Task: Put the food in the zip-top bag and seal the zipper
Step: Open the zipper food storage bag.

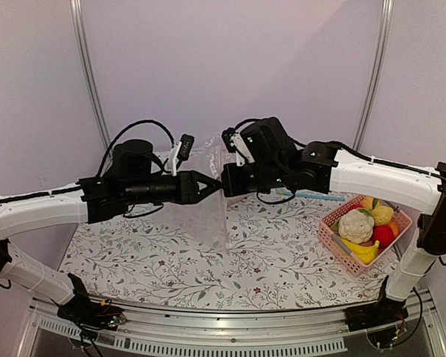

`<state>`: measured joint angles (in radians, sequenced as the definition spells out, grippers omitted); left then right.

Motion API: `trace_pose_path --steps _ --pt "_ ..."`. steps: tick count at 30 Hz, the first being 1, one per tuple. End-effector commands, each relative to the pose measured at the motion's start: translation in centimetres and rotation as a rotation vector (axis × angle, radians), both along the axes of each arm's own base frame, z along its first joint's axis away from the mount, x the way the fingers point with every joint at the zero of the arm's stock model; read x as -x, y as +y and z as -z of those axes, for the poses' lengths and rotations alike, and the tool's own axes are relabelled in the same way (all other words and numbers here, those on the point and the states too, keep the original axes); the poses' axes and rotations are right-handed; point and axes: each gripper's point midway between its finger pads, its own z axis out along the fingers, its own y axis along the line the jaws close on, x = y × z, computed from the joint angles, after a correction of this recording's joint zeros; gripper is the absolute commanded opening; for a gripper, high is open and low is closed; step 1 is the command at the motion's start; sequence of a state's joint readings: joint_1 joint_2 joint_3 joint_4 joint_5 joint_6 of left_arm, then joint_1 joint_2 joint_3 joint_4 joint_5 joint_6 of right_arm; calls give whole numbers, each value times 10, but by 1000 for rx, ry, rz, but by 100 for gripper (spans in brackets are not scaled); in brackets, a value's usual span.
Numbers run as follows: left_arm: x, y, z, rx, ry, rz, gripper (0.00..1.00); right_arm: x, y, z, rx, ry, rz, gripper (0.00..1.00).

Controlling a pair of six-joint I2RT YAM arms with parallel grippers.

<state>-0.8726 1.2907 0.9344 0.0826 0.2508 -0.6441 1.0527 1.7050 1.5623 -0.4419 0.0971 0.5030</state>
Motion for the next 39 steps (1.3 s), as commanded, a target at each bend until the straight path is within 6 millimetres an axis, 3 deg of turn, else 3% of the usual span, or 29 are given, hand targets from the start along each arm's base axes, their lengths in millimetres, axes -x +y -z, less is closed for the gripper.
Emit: trace_pose_path --steps 1,15,17,28,39 --pt "-1 -5 11 -69 -2 3 40 2 -1 -21 -54 -12 -4 0" --pt "-2 -12 21 -98 9 17 49 1 1 -19 -52 -10 -7 0" --pt "-1 -10 30 -142 26 13 49 2 1 -20 -54 -11 -7 0" --pt "-1 -16 37 -239 -16 -11 47 2 2 -17 -51 -2 -7 0" --pt "-4 -7 37 -291 -45 -76 35 0 -3 -12 -39 -2 15 0"
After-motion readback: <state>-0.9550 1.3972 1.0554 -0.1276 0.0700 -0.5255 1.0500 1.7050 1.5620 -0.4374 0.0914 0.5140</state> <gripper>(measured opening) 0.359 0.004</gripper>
